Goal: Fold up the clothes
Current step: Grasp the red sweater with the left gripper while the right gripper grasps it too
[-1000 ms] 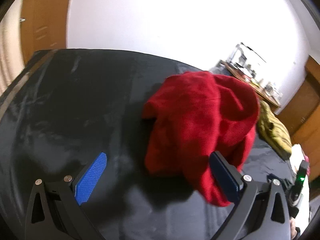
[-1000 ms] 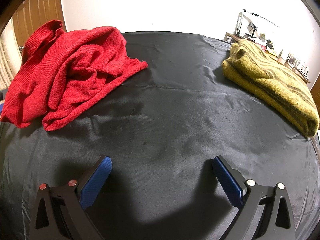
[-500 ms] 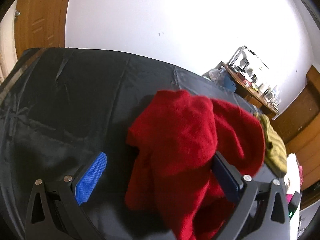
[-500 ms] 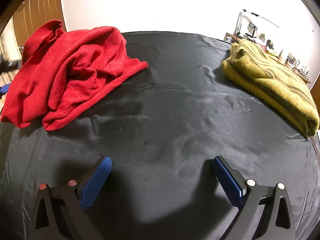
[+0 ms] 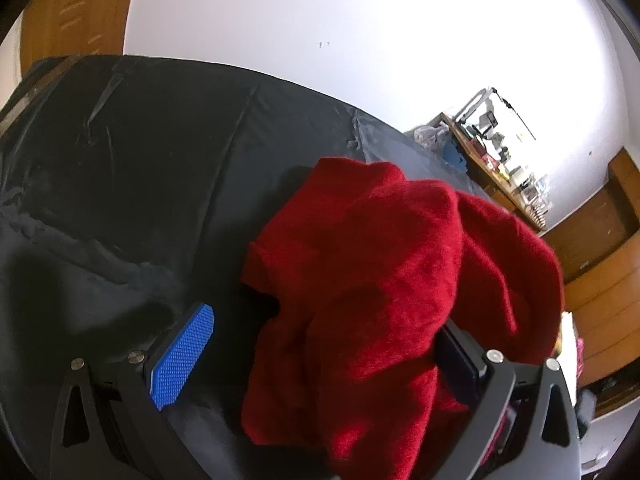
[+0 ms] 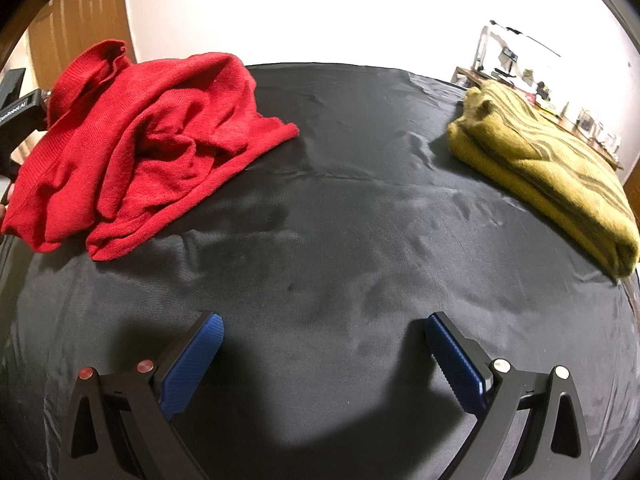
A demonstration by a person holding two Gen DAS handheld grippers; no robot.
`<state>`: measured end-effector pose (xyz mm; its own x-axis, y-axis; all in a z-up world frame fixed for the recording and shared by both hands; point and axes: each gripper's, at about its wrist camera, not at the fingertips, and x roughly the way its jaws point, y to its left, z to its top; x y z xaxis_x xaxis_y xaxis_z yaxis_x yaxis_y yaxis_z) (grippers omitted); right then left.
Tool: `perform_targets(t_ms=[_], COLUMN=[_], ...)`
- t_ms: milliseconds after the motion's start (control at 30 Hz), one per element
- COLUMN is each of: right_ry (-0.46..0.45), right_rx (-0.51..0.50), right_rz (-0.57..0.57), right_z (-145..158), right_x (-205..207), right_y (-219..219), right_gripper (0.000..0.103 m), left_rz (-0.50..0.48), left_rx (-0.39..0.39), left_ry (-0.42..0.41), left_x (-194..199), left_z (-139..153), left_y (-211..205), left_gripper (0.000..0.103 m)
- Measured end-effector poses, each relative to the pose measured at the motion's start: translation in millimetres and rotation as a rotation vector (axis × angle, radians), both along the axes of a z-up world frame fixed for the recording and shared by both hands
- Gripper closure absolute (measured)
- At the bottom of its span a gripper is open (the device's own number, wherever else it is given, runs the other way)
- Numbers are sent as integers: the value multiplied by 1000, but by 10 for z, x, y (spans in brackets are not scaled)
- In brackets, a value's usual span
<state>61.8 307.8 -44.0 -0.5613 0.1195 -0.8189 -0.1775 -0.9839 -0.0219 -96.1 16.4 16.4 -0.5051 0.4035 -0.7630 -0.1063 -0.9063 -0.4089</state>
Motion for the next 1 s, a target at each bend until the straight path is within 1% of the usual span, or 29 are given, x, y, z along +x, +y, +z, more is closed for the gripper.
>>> perform_targets(t_ms=[67,100,200,267,367,400,467,600,667,700,733,767,800,867,933,1000], right_ry=[13,38,156,233,303,318,335,284,241,218,193,172,156,136,139,152], right_rx=[-8,-11,-10,7,30,19,-35,-206,-305,-364,-436,-499,-546,-624,-672,-696], right_rz=[10,17,52,84,132,152,193,217,204,196,185,175,166,163,168,187], right_z=[94,184,556,799,1073,1136,1210,1095,960,884,791,703,629,512,469,485], right_x=[-19,-19,-14,-35,-156,-223,-393,-858,-1079,-1182,-1269,-1339,-1390,-1485,-1533,-1593], right_y=[7,6,-13,-49,-115,-128,-131,-48,10,40,74,101,117,114,81,37], right_gripper=[1,1,1,1,1,1,1,1,9,23,39,46,50,50,50,50], left_rz=[1,8,19,17,3,-3,-13,-34,-46,-47,-49,-51,-52,-55,-66,-74], left_rx=[-28,-21,-4,5,23,33,52,93,94,96,98,99,102,108,113,115], left_ry=[6,5,5,8,7,2,-6,-22,-20,-22,-23,-25,-27,-32,-32,-31], left_x=[12,10,4,4,4,3,2,4,7,1,-5,-12,-19,-34,-12,-55], left_z=[2,6,5,2,-5,-9,-26,-66,-67,-70,-73,-76,-80,-89,-106,-109], left_y=[-17,-61,-151,-179,-196,-203,-220,-254,-253,-246,-240,-234,-236,-240,-310,-258], left_gripper=[2,2,2,2,2,2,2,2,2,2,2,2,2,2,2,2])
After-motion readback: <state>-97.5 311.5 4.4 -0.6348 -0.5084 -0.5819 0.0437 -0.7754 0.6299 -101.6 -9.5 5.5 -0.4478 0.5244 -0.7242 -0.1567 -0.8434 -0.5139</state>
